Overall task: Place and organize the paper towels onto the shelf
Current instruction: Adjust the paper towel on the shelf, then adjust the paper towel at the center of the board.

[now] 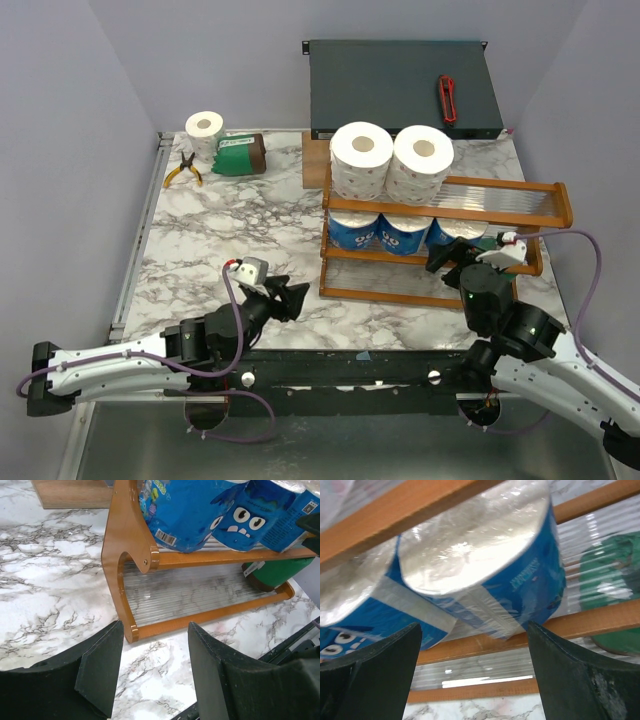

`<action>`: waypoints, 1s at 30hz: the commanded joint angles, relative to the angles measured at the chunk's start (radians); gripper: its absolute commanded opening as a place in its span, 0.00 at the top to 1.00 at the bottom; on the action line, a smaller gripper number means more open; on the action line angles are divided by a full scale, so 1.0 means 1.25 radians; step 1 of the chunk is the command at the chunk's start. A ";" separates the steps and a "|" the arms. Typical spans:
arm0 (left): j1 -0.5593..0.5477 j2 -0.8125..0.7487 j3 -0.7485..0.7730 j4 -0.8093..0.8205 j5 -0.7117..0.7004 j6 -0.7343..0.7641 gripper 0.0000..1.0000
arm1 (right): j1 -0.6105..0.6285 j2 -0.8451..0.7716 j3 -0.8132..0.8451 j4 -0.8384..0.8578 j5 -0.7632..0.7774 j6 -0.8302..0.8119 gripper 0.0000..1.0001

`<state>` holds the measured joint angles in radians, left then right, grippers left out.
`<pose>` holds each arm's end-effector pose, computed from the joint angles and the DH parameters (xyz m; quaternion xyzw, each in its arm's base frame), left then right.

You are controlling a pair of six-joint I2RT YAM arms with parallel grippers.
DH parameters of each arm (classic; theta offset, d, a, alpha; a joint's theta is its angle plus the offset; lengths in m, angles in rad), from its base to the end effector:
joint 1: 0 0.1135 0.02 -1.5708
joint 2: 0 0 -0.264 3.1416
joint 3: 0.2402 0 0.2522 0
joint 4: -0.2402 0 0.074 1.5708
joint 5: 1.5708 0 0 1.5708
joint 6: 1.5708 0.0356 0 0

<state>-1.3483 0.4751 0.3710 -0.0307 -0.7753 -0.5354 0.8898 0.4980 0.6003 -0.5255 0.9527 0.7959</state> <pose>0.0538 -0.1248 0.2551 0.0472 0.7388 -0.3250 0.5885 0.0930 0.0687 0.2854 0.2136 0.7572 0.1039 0.6085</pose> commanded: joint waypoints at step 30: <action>0.065 -0.115 0.059 -0.178 -0.099 -0.034 0.38 | 0.002 -0.052 0.009 -0.105 0.035 0.113 0.39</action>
<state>-1.2732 0.3496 0.4557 -0.2264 -0.8944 -0.5423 0.8906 0.4278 0.6331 -0.6891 0.9077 0.9199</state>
